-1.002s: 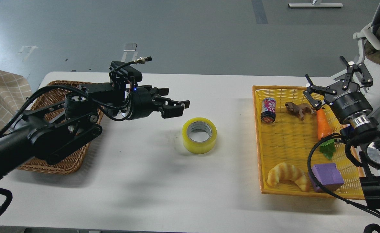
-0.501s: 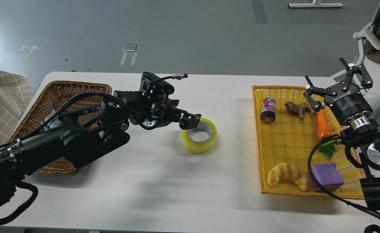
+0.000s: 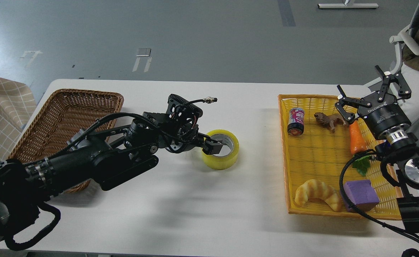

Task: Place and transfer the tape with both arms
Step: 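Grasp the tape roll's rim with the left gripper and lift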

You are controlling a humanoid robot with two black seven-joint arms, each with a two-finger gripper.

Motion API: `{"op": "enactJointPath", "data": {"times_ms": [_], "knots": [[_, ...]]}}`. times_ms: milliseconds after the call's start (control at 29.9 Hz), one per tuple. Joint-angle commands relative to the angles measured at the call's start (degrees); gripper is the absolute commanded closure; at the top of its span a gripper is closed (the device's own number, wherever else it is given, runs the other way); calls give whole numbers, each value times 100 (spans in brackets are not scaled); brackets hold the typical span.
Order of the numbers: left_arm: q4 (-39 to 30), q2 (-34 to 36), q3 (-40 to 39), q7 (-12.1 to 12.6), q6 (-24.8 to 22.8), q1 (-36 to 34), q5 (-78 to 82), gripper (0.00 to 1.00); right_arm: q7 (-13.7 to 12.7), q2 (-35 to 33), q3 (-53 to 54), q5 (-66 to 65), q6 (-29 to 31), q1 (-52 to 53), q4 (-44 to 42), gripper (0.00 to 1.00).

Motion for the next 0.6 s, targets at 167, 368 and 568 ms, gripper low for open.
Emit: {"op": "enactJointPath", "data": {"times_ms": [167,368,568], "knots": [[526,-127,39,-18,9,-66,8,8,5,0,3,0,0,-40,-3,1],[605,-206,215,-80,18,-83,8,66,14,0,11,0,0,-49,-3,1],[640,-215,241,-246,18,-101,25,100,14,9,3,0,0,-49,-3,1]]}}
